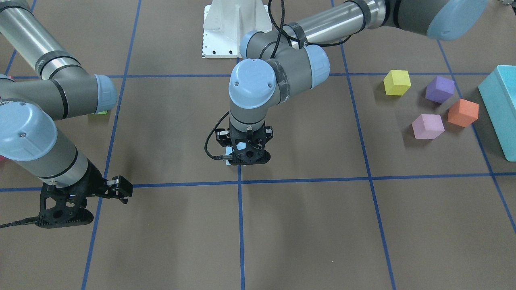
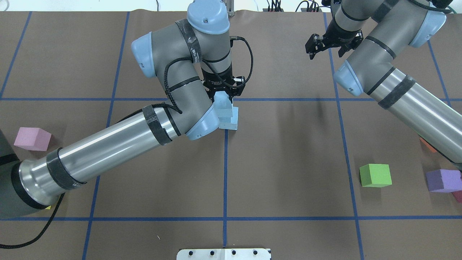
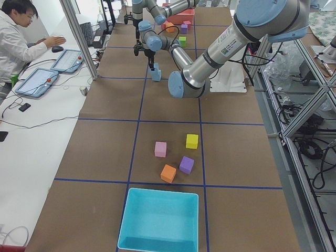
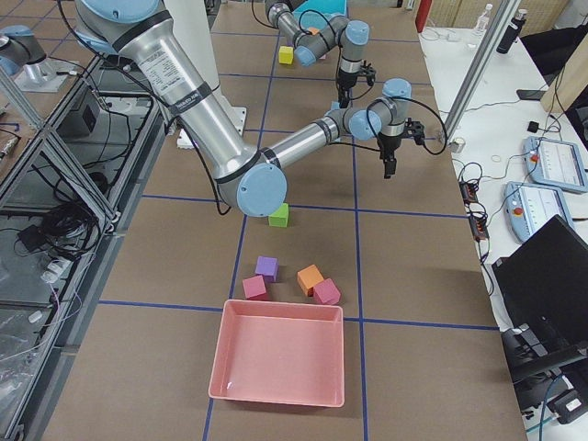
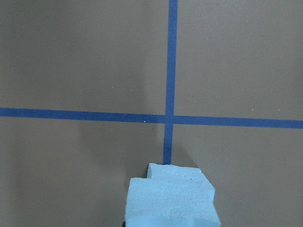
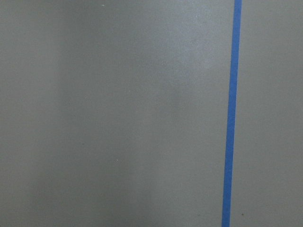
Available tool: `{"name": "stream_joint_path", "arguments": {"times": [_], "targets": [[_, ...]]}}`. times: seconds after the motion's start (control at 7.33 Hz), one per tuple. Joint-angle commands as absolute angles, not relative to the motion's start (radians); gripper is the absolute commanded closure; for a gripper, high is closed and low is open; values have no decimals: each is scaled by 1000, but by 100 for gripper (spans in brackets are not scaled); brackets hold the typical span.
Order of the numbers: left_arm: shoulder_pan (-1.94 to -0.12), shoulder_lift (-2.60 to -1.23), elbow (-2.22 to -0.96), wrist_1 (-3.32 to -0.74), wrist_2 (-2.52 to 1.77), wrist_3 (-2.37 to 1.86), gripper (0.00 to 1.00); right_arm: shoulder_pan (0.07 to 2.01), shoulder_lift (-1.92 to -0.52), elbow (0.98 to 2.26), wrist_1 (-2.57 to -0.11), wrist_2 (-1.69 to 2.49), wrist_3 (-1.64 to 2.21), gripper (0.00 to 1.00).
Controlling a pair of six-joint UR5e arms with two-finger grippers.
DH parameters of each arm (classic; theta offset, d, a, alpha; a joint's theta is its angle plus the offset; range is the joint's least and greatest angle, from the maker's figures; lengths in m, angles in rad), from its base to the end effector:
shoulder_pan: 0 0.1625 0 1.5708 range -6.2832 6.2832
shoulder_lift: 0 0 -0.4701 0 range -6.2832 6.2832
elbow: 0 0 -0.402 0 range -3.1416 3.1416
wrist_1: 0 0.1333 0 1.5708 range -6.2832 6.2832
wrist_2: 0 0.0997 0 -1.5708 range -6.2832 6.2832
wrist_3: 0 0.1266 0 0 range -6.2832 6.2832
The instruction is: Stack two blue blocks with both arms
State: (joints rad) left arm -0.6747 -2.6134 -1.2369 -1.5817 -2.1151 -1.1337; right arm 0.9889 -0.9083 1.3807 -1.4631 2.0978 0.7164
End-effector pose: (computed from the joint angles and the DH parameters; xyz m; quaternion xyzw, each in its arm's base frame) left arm 0.6274 -0.5886 0.1535 -0.0347 0.4208 -0.0129 0.9064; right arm -0.3763 -0.6987 0.3871 0.0691 -0.3657 -0.0122 0.9281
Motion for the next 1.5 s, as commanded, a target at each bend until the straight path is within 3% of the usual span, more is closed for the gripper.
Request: {"name": "stream_joint_path", "arguments": {"times": [0.0, 0.55, 0.68, 0.82, 1.36], "targets": [[-670, -2614, -1238, -1588, -2114, -1152, 49, 988, -908, 1384, -1462, 2097, 716, 0], [-646, -2614, -1238, -1589, -2115, -1181, 47, 988, -908, 1384, -1462, 2094, 716, 0], [-646, -2614, -1241, -1591, -2115, -1178, 40, 988, -908, 1384, -1462, 2094, 716, 0], [-646, -2594, -1264, -1642, -2076, -1172, 2, 988, -908, 1384, -1460, 2097, 718, 0], [-649, -2499, -1390, -1655, -2056, -1174, 0, 1078, -1026, 1410, -1276, 2191, 571, 0]]}}
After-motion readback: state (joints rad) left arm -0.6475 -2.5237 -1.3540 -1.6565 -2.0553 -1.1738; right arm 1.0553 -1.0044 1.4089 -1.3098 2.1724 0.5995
